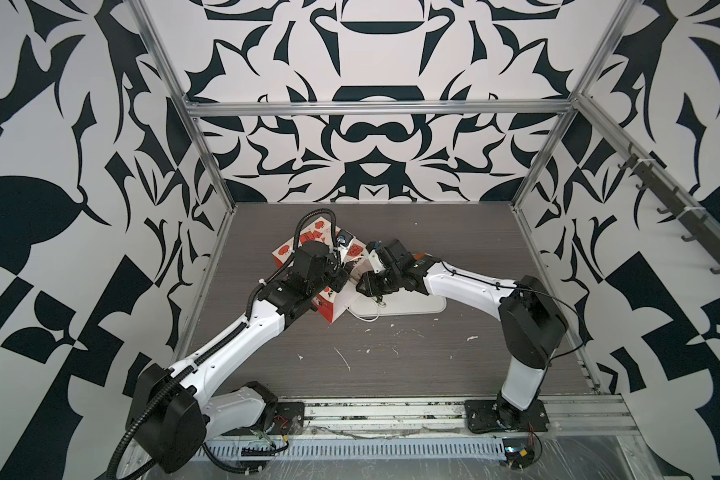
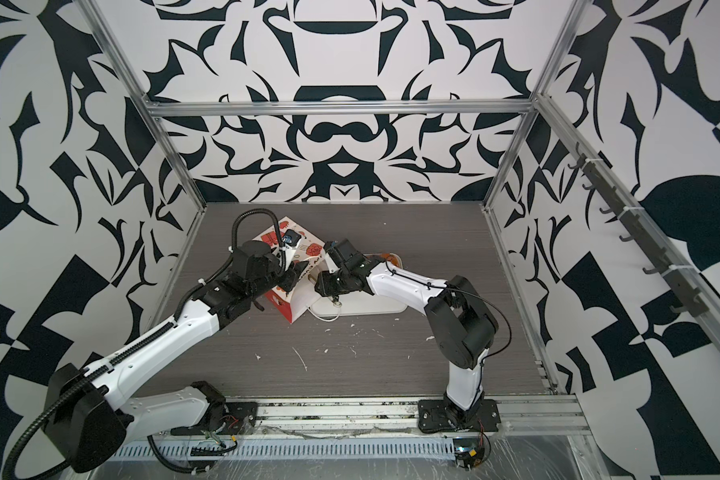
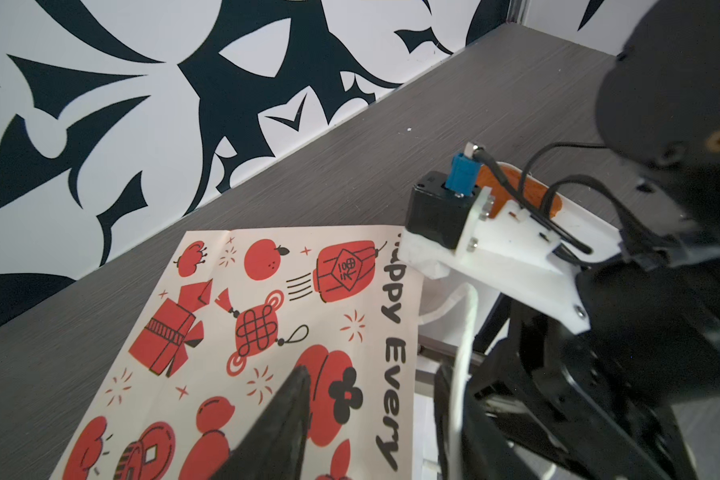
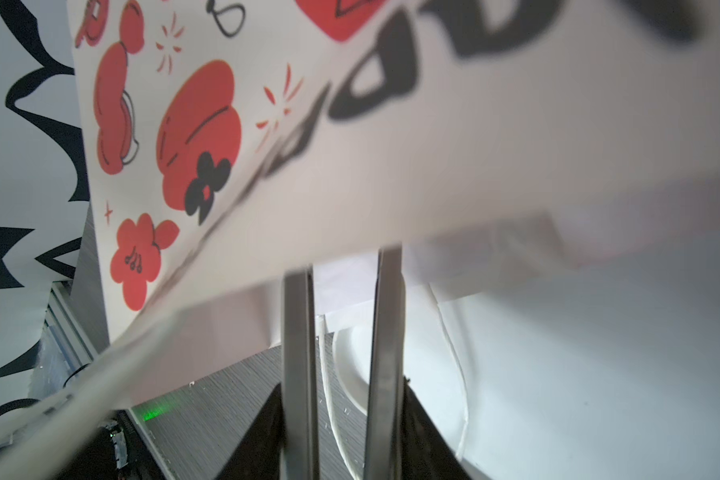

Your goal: Take the fake bread out of the paper bag

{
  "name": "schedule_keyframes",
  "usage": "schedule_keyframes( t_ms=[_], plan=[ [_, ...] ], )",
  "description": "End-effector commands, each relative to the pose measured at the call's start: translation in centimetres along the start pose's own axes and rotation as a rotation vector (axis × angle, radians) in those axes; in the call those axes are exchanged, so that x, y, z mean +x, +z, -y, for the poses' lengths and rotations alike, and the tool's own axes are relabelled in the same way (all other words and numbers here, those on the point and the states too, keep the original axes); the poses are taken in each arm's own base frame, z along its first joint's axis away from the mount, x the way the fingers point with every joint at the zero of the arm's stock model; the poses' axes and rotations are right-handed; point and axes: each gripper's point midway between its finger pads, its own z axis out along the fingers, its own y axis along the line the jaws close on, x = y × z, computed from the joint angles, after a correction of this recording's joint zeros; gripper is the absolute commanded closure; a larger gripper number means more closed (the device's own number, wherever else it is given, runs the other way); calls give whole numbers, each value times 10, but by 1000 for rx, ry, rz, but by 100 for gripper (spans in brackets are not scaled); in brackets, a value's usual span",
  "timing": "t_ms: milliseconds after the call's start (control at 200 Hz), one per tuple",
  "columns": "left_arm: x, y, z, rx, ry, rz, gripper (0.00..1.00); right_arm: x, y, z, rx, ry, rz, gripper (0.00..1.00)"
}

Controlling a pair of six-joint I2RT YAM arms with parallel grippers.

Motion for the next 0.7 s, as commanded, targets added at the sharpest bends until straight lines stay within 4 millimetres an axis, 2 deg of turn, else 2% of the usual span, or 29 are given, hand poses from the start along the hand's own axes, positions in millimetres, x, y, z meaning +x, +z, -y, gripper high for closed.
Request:
schedule_keyframes(
  t_ms=[0,160,435,620,635,695],
  plan=[
    [16,-4,16,58,16,-69,49,-24,-22,-17,-44,-35,99,58],
    [26,-5,17,38,31,-119,47,-23,-24,-14,-43,-29,105,58],
    [47,6,23,2,81,-223,43,-23,-30,-4,-37,-13,117,58],
    [49,11,18,-54,82,-226,43,-22,-33,1,-36,-5,120,58],
    [56,18,20,-56,89,-251,43,-22,-33,1,-35,-4,120,58],
    [57,22,19,-85,109,-257,43,-22,-34,1,-38,-4,122,58]
  ],
)
